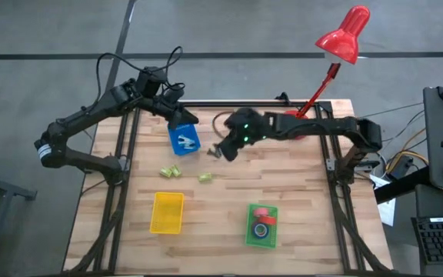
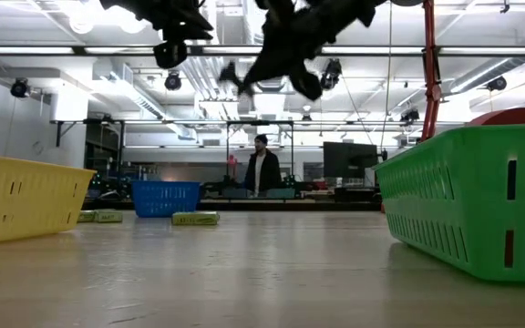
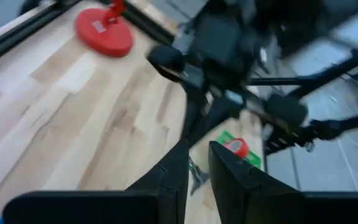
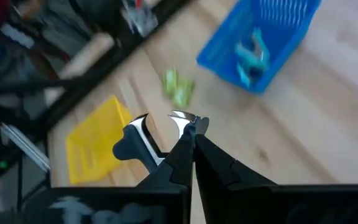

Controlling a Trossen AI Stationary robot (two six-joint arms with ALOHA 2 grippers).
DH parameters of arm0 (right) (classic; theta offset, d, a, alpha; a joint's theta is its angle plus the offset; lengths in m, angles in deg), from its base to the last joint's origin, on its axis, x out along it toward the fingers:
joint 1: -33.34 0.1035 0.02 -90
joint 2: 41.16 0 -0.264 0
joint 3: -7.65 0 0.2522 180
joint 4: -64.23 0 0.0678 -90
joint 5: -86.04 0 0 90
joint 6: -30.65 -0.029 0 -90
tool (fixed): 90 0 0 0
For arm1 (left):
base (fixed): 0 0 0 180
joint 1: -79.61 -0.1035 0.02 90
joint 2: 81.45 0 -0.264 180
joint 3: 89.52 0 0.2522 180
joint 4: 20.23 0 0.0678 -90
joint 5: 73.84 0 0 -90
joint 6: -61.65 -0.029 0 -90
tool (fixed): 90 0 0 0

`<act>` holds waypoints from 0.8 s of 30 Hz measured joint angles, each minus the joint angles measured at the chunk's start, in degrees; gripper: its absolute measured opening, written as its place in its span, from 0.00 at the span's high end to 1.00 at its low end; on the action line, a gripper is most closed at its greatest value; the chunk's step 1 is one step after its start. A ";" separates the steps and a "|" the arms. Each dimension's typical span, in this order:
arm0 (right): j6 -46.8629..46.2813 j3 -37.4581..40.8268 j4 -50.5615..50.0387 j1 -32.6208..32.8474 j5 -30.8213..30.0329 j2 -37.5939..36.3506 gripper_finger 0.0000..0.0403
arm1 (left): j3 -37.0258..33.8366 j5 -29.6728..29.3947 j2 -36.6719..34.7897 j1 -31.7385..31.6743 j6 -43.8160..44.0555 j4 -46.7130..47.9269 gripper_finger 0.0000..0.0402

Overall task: Pick and place Stapler, Stapler remover, tape
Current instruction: Put the gray staple remover into the blue bin

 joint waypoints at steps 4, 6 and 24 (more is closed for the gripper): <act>1.20 0.00 1.31 -1.46 -1.60 -3.53 0.98 | 0.09 3.58 -0.30 0.00 -1.55 -3.09 0.84; 1.48 0.00 1.44 -2.01 -2.43 -5.08 0.98 | 0.09 3.87 -0.76 0.02 -1.36 -4.37 0.84; 0.00 0.01 13.63 -4.67 -2.70 -9.58 0.98 | 0.09 7.05 -1.16 1.06 -4.95 -10.36 0.55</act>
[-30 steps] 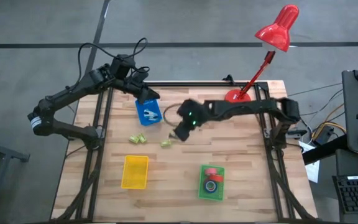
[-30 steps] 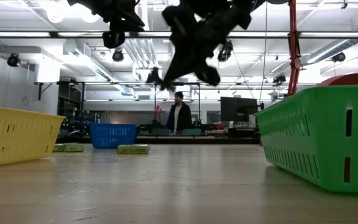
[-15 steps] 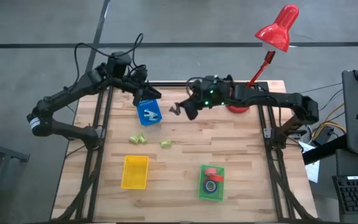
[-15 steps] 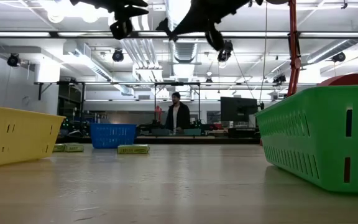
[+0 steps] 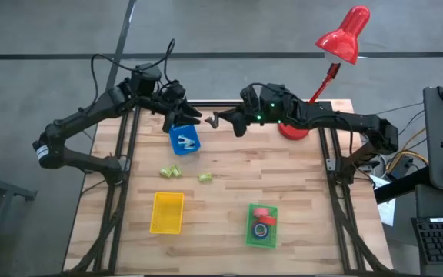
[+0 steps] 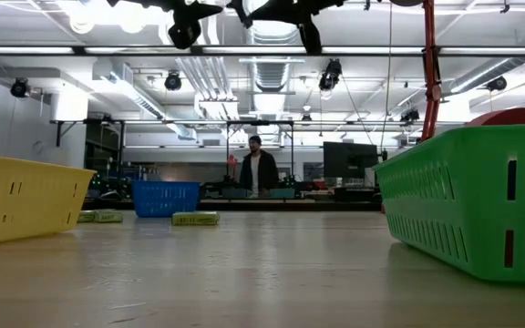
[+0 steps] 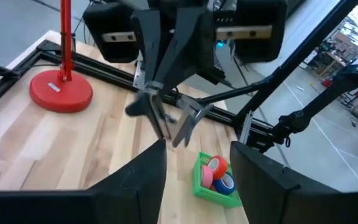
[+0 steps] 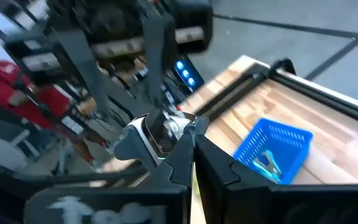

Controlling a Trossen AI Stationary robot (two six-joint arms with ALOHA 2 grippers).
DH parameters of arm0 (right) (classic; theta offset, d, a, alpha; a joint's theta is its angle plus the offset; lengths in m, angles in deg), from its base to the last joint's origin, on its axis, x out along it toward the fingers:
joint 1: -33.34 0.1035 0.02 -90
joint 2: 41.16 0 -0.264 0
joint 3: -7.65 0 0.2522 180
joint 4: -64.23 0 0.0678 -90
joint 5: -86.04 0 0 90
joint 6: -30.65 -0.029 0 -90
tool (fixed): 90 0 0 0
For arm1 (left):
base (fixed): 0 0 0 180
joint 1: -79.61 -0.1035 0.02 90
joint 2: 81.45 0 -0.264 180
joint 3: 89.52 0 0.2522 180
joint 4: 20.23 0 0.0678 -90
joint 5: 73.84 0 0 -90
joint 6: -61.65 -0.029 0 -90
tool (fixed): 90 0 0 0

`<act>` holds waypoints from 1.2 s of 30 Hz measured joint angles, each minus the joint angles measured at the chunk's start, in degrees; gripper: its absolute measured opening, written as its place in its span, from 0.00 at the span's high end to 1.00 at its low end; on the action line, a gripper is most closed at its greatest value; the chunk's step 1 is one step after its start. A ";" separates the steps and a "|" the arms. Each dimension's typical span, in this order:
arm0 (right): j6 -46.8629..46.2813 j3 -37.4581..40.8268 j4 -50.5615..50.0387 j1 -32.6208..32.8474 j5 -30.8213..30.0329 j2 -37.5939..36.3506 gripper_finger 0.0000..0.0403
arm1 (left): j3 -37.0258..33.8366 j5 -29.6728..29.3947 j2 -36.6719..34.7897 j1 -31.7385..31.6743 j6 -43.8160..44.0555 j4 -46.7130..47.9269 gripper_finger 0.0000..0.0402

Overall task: Pick and place Stapler, Stapler remover, tape
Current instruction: Put the gray staple remover into the blue bin

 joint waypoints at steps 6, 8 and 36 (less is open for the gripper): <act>-0.01 -0.10 1.71 -0.44 -0.04 -0.01 0.98 | 0.00 0.00 0.02 0.10 -0.86 -0.14 0.56; 0.10 -0.10 1.69 -0.46 -0.04 -0.04 0.98 | 0.00 0.00 0.04 0.10 -0.48 -0.47 0.56; 1.48 -0.12 4.15 -0.46 0.13 0.13 0.98 | 0.02 1.00 3.04 0.74 6.53 -5.37 0.64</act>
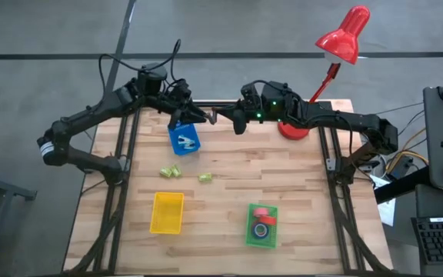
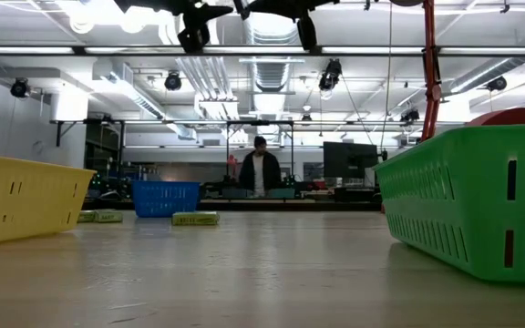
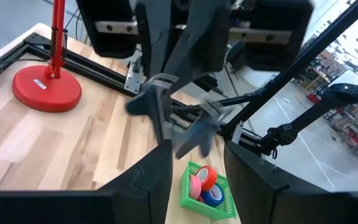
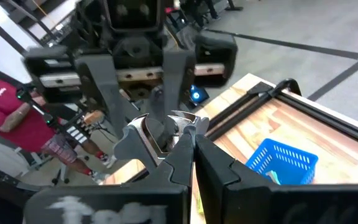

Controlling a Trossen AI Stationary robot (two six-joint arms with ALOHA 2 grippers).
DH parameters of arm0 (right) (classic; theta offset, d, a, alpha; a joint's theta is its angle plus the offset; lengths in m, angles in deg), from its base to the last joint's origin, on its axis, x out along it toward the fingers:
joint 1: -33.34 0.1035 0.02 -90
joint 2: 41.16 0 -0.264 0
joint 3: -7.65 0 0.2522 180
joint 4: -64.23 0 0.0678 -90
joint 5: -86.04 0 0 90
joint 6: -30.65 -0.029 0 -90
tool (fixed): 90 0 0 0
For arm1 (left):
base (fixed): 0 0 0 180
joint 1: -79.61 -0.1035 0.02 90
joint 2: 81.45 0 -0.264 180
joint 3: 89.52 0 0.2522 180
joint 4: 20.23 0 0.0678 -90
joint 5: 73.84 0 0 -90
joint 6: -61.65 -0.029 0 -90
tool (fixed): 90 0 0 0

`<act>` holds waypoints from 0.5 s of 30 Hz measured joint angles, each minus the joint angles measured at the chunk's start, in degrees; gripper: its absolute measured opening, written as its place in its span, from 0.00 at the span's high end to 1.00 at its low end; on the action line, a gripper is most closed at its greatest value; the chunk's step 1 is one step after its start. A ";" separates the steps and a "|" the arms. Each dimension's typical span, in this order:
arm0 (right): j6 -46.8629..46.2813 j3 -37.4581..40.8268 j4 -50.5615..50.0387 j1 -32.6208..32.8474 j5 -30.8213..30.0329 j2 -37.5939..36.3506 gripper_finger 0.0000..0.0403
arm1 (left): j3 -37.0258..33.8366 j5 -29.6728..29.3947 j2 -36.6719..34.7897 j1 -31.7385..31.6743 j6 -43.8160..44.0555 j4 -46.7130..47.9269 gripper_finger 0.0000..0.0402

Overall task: Pick and place Stapler, Stapler remover, tape
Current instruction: Put the gray staple remover into the blue bin

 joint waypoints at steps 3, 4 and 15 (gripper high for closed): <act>0.01 0.17 -0.32 0.00 0.01 0.00 0.98 | 0.00 0.03 -0.13 0.00 0.50 -0.56 0.63; 0.00 0.30 -0.28 0.00 0.01 0.00 0.98 | 0.00 0.03 -0.20 0.00 0.49 -0.52 0.63; -0.16 0.42 -0.19 0.00 0.01 0.00 0.98 | 0.00 0.33 -0.35 0.00 0.43 -0.14 0.71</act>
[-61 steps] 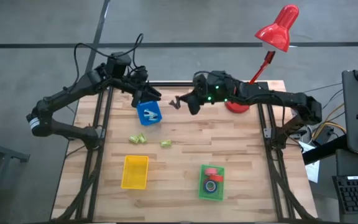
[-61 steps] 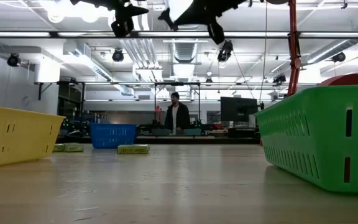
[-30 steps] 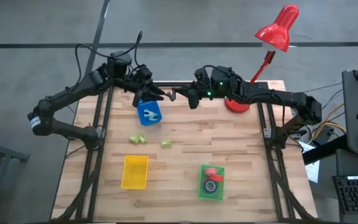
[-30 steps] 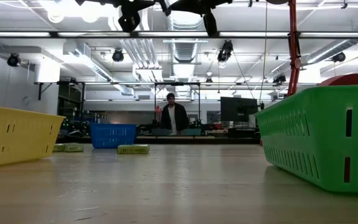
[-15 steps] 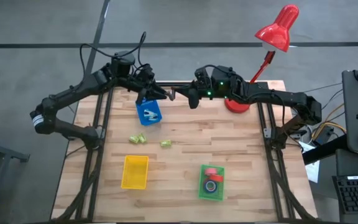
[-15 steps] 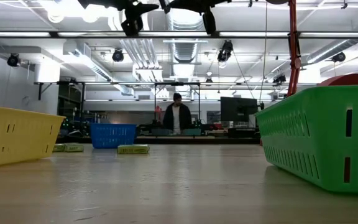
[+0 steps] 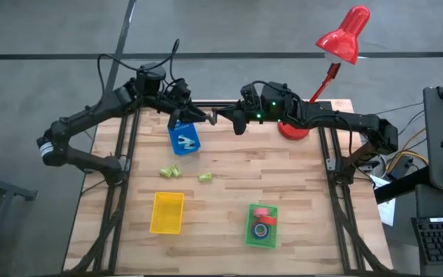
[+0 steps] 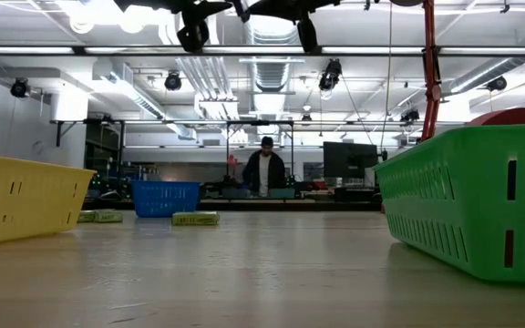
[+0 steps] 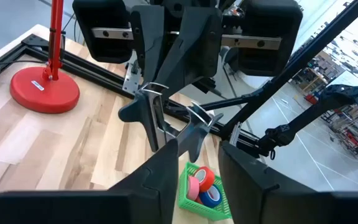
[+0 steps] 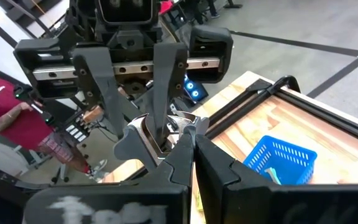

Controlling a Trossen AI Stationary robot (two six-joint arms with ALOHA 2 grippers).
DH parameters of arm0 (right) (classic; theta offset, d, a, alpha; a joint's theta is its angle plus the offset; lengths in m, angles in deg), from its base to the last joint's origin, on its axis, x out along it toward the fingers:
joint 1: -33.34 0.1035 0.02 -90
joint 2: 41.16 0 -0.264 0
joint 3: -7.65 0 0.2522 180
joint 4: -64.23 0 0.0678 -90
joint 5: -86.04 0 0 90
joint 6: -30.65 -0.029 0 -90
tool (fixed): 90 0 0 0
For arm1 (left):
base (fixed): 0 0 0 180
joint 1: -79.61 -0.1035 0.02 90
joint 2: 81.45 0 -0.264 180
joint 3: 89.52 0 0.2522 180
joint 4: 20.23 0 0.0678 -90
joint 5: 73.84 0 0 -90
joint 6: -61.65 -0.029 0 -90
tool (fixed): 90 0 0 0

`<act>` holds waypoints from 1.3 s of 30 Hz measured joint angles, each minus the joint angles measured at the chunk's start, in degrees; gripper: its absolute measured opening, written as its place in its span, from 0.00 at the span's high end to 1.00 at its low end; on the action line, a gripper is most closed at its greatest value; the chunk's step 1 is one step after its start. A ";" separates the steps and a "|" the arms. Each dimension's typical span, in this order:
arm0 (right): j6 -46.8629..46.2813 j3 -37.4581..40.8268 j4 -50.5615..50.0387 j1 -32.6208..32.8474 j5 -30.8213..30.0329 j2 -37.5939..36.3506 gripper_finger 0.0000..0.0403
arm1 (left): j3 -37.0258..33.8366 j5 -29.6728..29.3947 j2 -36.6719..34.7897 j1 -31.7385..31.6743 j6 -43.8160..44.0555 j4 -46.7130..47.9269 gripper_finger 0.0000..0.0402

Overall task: Pick and place Stapler, Stapler remover, tape
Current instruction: Put the gray staple remover into the blue bin

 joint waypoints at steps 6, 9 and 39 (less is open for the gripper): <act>-0.08 0.00 0.07 0.00 -0.14 0.00 0.98 | 0.00 -0.02 0.00 0.00 -0.22 0.00 0.83; -0.11 0.00 0.15 0.00 -0.15 0.00 0.98 | 0.00 -0.08 0.05 0.00 -0.48 0.02 0.90; -6.46 -0.13 -10.37 -2.07 -4.74 0.00 0.58 | -5.48 -32.63 -0.20 -4.70 -9.02 26.65 0.99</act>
